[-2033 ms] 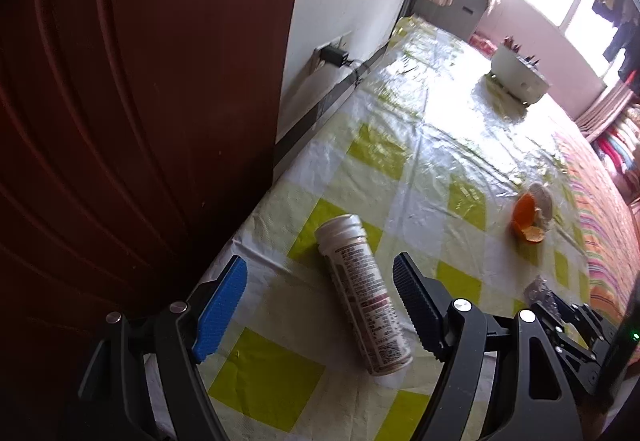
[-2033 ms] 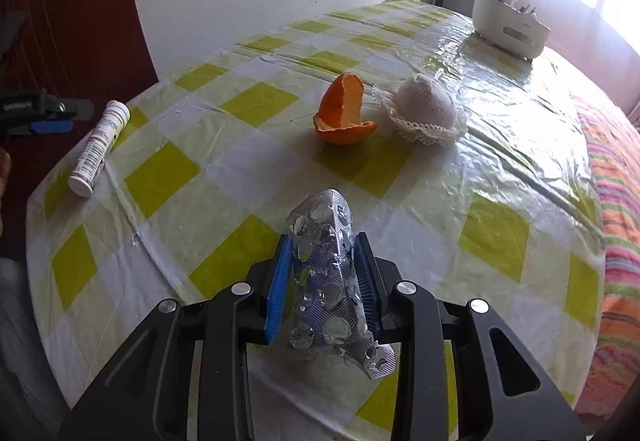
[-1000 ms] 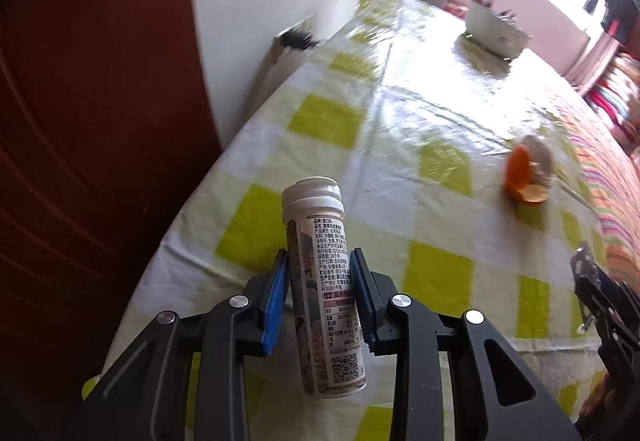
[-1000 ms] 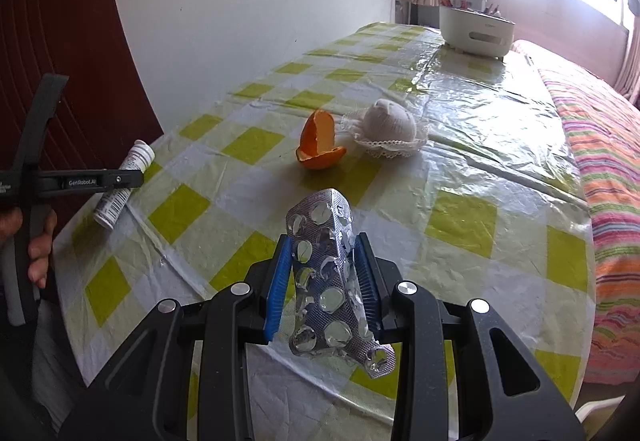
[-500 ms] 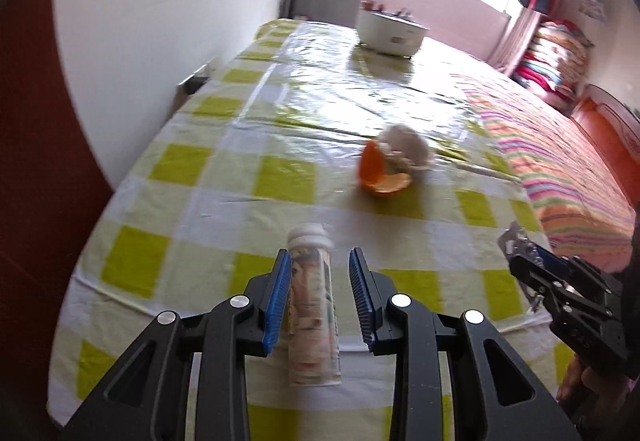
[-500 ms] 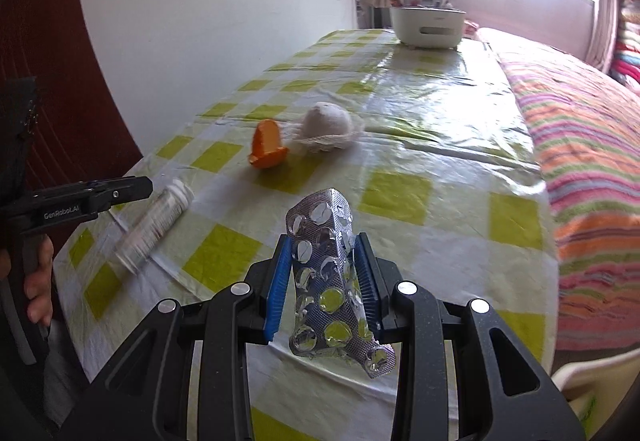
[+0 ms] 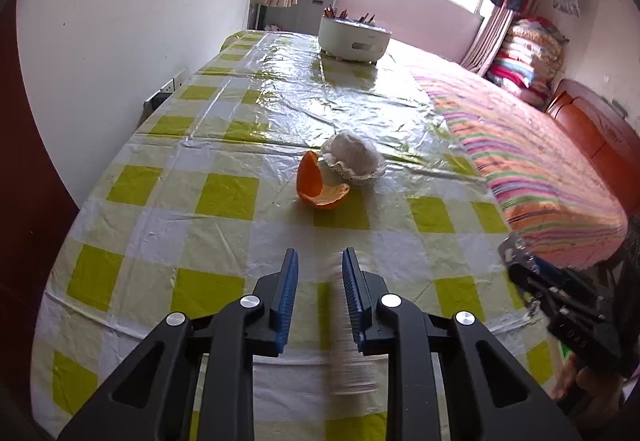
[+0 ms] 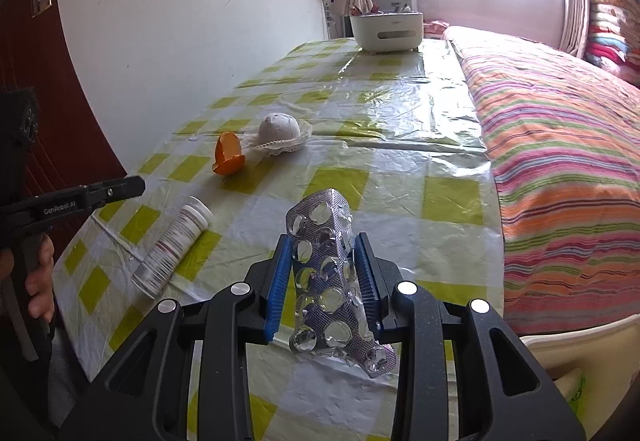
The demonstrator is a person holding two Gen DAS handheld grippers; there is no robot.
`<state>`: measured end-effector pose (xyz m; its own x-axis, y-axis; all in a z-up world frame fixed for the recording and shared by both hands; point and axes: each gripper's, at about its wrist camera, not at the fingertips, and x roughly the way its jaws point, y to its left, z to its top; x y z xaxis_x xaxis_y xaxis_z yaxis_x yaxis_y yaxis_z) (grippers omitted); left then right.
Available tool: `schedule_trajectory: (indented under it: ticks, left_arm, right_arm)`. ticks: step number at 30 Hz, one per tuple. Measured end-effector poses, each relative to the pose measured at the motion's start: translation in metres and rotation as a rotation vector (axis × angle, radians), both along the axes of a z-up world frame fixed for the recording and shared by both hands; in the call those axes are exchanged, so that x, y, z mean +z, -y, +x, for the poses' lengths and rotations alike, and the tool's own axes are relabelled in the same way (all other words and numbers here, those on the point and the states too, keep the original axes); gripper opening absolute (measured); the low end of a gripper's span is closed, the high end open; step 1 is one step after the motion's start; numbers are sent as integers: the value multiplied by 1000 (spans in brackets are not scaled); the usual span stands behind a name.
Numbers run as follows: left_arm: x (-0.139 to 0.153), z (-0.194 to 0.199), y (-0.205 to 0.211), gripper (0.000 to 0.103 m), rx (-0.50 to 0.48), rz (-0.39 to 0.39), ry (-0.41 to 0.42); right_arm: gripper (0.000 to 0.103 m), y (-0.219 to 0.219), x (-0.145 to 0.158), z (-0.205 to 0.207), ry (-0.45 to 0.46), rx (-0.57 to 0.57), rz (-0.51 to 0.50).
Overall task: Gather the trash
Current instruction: 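Lift the foil pack and white tube and carry both toward the cream bin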
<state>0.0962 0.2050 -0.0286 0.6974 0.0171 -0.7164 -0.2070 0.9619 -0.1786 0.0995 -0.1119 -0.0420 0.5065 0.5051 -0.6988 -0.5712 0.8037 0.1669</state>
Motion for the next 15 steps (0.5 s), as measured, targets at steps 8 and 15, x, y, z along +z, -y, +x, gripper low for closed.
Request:
schedule_trajectory:
  ticks: [8, 15]
  left_arm:
    - [-15, 13, 32, 46, -66, -17, -90]
    - [-23, 23, 74, 69, -121, 88, -115]
  right_arm:
    - [31, -7, 0, -4, 7, 13, -6]
    - [31, 12, 0, -2, 8, -8, 6]
